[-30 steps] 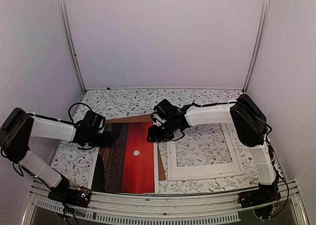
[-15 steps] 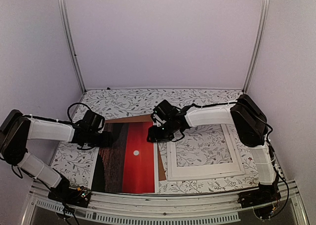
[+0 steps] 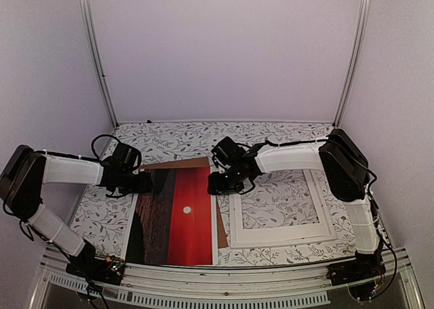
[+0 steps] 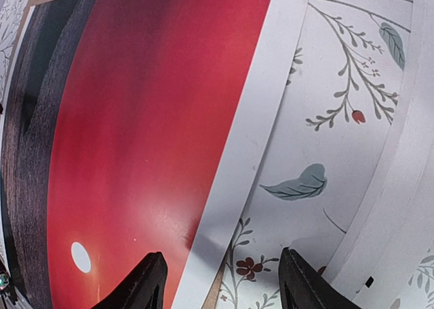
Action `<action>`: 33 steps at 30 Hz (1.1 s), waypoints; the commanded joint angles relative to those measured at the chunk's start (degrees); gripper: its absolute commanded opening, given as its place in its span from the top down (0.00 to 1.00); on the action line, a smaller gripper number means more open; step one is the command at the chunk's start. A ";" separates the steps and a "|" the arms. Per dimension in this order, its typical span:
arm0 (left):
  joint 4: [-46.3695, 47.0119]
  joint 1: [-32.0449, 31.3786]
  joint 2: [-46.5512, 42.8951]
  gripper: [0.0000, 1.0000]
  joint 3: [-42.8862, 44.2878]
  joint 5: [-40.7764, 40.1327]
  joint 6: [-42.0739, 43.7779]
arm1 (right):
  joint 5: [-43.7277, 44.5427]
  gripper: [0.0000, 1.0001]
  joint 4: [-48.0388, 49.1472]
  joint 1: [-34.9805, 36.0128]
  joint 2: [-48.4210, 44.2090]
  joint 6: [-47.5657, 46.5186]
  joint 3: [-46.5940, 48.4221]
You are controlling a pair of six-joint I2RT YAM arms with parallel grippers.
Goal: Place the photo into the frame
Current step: Pick up the photo from the backboard.
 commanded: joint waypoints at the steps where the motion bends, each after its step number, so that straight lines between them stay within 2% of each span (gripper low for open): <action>1: 0.06 2.13 2.76 0.31 2.05 1.54 1.78 | 2.71 0.40 -5.72 -0.90 -0.67 0.95 -1.35; 12: 0.75 2.67 6.68 0.31 2.83 2.70 2.29 | -4.40 0.40 -0.95 -0.59 -0.64 2.26 -4.87; 20: 4.55 1.99 5.04 0.34 -2.21 9.17 -0.35 | -8.98 0.40 2.89 0.08 0.46 3.68 -5.85; 33: 10.70 -0.42 3.71 0.38 -5.24 15.15 -0.95 | -5.77 0.41 6.04 -0.55 0.16 6.91 -7.72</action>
